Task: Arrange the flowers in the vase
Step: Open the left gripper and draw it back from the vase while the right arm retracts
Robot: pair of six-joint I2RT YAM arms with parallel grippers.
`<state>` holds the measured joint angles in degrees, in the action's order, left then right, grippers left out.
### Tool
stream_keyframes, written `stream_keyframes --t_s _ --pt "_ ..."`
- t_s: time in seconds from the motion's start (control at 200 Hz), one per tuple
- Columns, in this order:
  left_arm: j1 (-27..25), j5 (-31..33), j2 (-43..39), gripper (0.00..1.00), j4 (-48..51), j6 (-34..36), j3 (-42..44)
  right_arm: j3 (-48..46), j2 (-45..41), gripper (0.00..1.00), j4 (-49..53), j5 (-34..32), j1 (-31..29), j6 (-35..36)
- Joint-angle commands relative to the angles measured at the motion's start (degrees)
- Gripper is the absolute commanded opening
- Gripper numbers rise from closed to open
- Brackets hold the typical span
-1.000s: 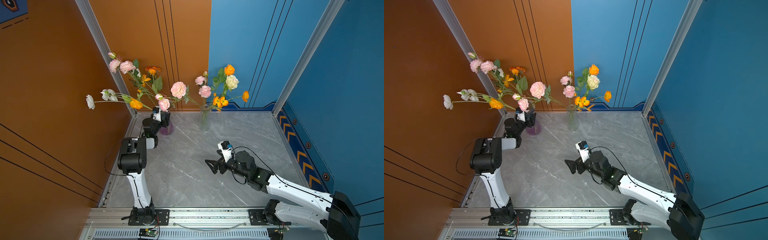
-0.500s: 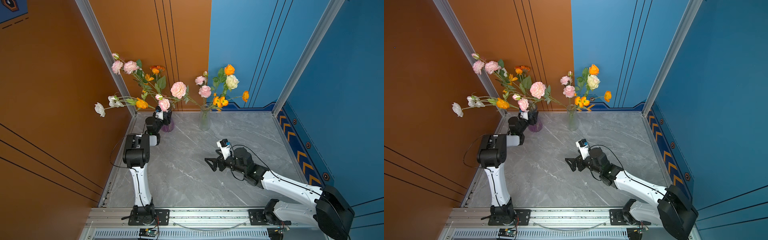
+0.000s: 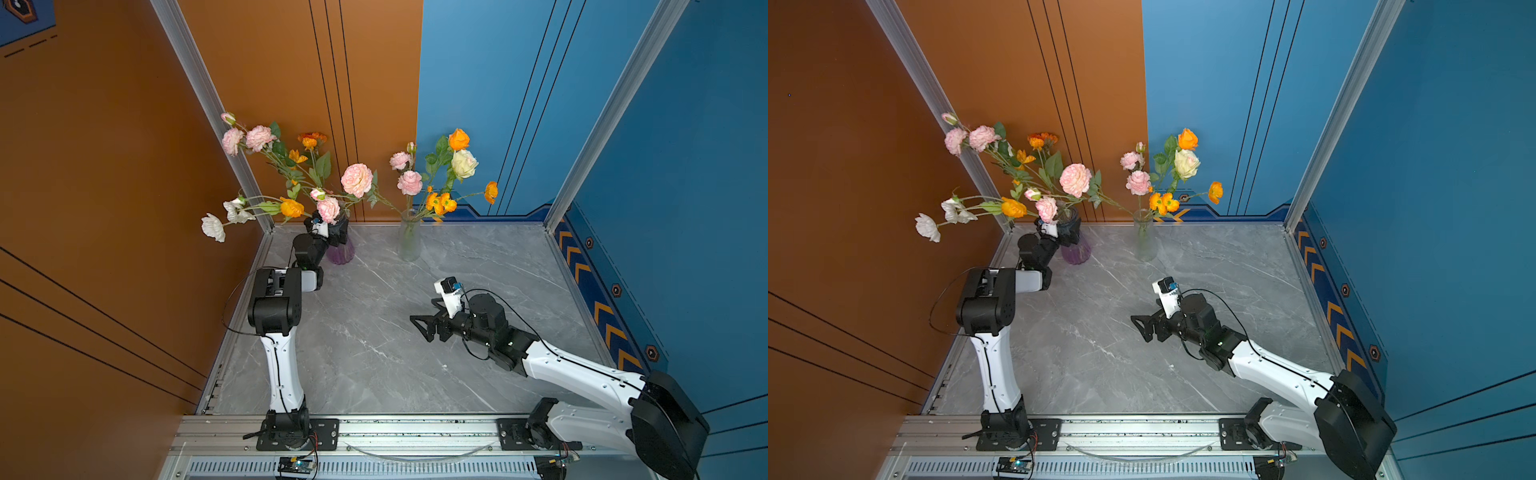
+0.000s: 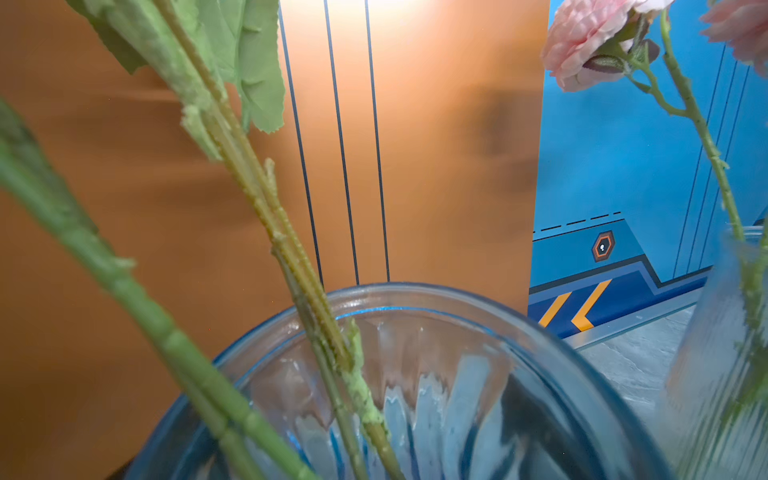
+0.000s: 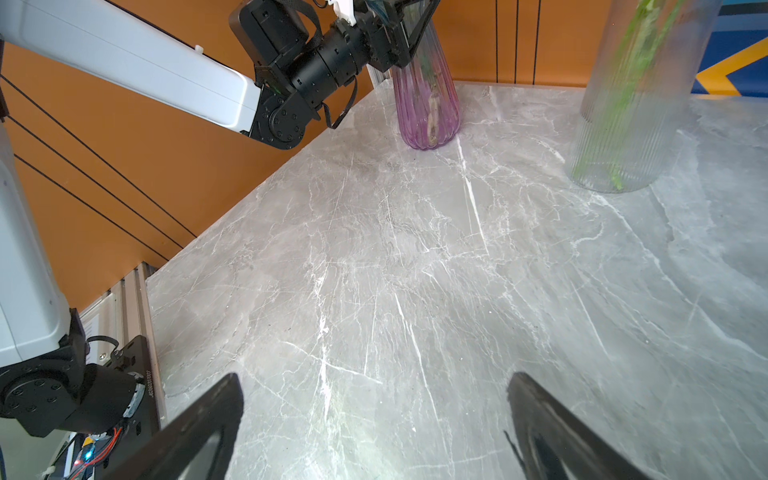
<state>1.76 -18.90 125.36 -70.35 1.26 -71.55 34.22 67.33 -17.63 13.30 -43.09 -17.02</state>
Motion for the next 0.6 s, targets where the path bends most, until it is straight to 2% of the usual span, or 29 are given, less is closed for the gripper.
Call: stream_keyframes --t_s 0.0,0.28,0.455,0.516,0.591 --pt "-0.19 1.36 -2.79 0.98 -3.42 -0.24 2.90 -0.18 -1.82 0.99 -0.27 0.67 0.07 -1.55" --pt "-0.70 3.94 -8.44 0.98 -9.75 -1.77 16.88 -1.08 -7.44 0.99 4.32 -2.91 -2.03 -2.72" --pt "-1.96 8.30 -15.37 0.98 -10.35 -1.02 26.79 -1.42 -12.28 1.00 14.98 -10.83 -1.70 -4.87" --pt "-3.24 12.82 -19.03 0.98 -10.42 0.21 31.30 -2.17 -13.77 1.00 17.50 -12.63 -0.37 -6.85" --pt "-6.01 22.95 -25.73 0.98 -10.31 1.55 38.43 -3.12 -15.60 1.00 19.87 -12.54 2.39 -10.60"
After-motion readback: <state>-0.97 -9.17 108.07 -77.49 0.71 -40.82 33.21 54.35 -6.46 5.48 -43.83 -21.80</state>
